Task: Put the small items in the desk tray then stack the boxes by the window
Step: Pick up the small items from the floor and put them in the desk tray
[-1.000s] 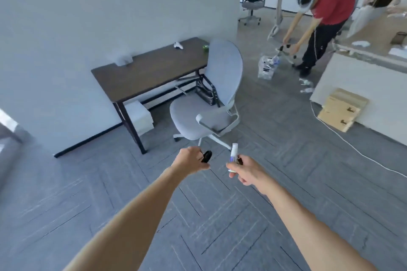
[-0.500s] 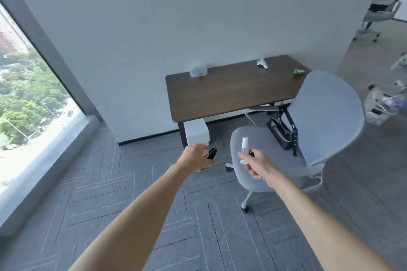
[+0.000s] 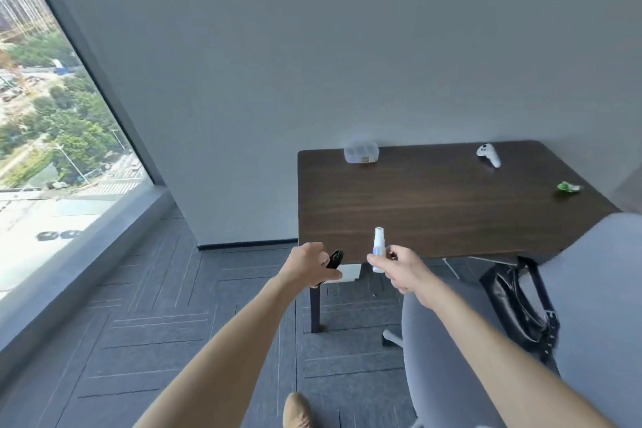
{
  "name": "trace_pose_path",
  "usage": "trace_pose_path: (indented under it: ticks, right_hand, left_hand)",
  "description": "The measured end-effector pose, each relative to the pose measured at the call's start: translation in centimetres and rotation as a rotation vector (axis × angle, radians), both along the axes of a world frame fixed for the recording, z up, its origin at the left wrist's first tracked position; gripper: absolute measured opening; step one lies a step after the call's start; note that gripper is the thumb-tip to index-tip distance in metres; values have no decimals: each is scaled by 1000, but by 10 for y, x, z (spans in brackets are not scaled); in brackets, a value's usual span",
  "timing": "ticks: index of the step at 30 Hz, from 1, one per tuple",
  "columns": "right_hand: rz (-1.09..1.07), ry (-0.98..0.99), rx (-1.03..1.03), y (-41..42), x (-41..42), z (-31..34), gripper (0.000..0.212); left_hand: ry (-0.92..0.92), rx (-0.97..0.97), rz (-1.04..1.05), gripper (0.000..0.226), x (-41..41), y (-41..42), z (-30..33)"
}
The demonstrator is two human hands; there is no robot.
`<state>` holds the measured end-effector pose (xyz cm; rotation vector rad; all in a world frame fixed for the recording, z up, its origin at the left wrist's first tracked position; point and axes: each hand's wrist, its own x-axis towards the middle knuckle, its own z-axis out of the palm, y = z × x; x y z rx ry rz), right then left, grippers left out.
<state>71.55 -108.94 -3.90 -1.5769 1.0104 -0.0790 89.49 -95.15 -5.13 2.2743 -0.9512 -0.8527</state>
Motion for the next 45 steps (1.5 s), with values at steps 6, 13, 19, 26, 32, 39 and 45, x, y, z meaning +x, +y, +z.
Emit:
trace_pose_path:
  ticks: [6,13,19,26,32,39,45]
  right_hand:
    - [-82,96,-31,-82,111,-10,19]
    - [-184,159,-52,-165,184,-15,18]
    - [-179,193,-25,-248,229,-30,26]
    - [-102,148,-203,-365,291,-44,30]
    - [64,202,-348,-457,342,-67,25]
    - [115,266,-370,-521,402,-109,22]
    - [92,269,-293,-553,445,-141,15]
  left_hand:
    - [68,6,-40,48,122,-87,-16]
    - [162,-4,-110,40,204,-173,-28]
    - [158,30,-85,34,247,-256,-32]
    - [185,36,10,34,300,-369,-37]
    - [140,82,11,35,334,-460,-50]
    - [121,175,11,32,382,-524,-83]
    - [58,130,83,24,412,-561,-117]
